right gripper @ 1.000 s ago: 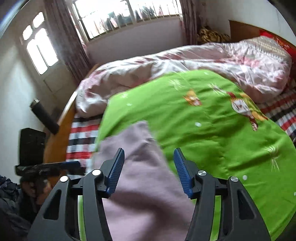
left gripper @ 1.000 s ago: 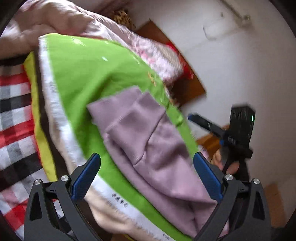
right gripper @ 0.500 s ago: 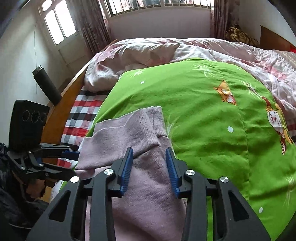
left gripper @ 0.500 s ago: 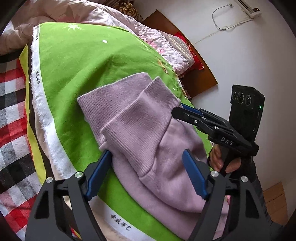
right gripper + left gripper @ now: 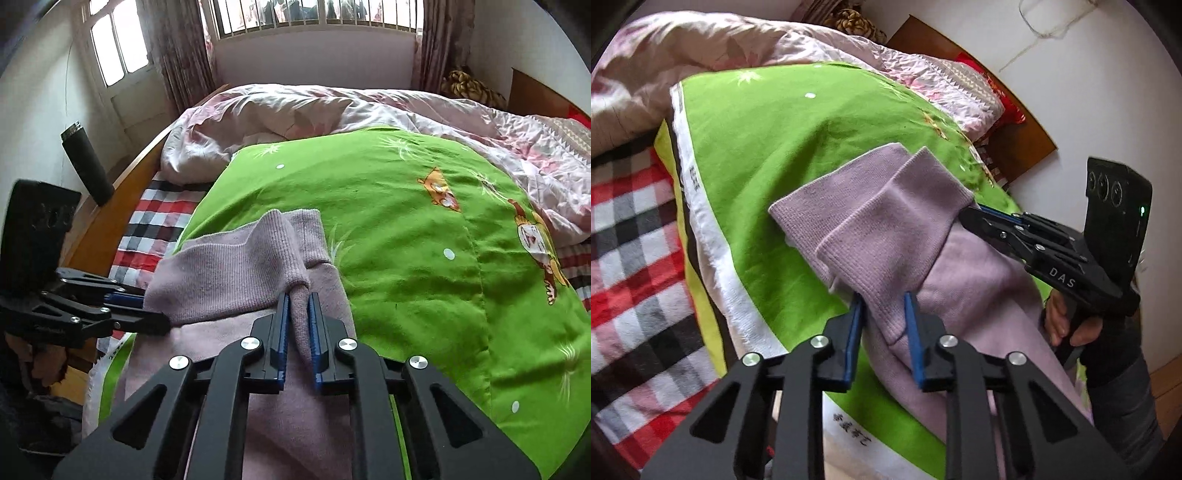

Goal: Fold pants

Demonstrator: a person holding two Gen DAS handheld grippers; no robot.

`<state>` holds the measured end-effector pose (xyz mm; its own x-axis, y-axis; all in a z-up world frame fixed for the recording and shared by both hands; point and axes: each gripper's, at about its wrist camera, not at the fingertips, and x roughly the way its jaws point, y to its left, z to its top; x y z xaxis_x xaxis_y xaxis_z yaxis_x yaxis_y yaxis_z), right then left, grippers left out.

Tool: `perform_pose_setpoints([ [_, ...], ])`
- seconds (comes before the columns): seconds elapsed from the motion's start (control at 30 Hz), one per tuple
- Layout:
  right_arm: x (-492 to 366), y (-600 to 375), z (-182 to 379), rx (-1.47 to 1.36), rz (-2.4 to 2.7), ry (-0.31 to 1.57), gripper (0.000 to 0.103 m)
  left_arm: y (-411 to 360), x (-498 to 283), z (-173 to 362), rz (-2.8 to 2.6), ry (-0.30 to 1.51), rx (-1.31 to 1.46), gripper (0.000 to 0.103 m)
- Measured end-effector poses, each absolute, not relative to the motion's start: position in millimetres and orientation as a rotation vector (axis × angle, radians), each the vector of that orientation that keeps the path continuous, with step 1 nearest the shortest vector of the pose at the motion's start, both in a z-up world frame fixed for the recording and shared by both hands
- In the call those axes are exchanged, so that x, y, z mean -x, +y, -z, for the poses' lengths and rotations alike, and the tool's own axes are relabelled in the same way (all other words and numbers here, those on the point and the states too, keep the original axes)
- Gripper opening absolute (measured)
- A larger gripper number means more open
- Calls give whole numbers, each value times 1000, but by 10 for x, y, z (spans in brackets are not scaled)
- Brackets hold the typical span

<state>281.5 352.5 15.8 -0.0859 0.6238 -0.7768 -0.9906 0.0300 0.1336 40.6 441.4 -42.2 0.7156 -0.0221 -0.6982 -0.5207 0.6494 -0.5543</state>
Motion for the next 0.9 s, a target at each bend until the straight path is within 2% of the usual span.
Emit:
perform_pose_setpoints([
  [0.13,-2821,3532,-163,586,-1475,810,11,4382,-432,284,-315,700,788,13],
  [0.23,-2835,3505,-187,560,-1482,812,11,4357,-433,218,-316,694,754,12],
  [0.3,-2847,3484,-204,545,-1484,814,11,4312,-458,181,-329,718,717,15],
  [0.33,-2851,3480,-206,544,-1482,815,11,4315,-472,192,-340,734,715,26],
  [0.37,-2856,3489,-198,546,-1477,817,11,4341,-470,222,-347,738,734,45],
  [0.4,-2859,3502,-186,546,-1475,821,11,4386,-465,277,-339,737,766,52],
  [0.43,-2862,3515,-171,547,-1471,826,11,4413,-458,323,-331,740,784,55],
  [0.6,-2867,3537,-131,545,-1469,836,11,4444,-440,446,-314,729,814,53],
  [0.67,-2878,3539,-123,542,-1468,842,11,4427,-436,417,-351,723,792,48],
  [0.9,-2885,3547,-86,540,-1469,846,11,4332,-460,230,-410,689,690,48],
])
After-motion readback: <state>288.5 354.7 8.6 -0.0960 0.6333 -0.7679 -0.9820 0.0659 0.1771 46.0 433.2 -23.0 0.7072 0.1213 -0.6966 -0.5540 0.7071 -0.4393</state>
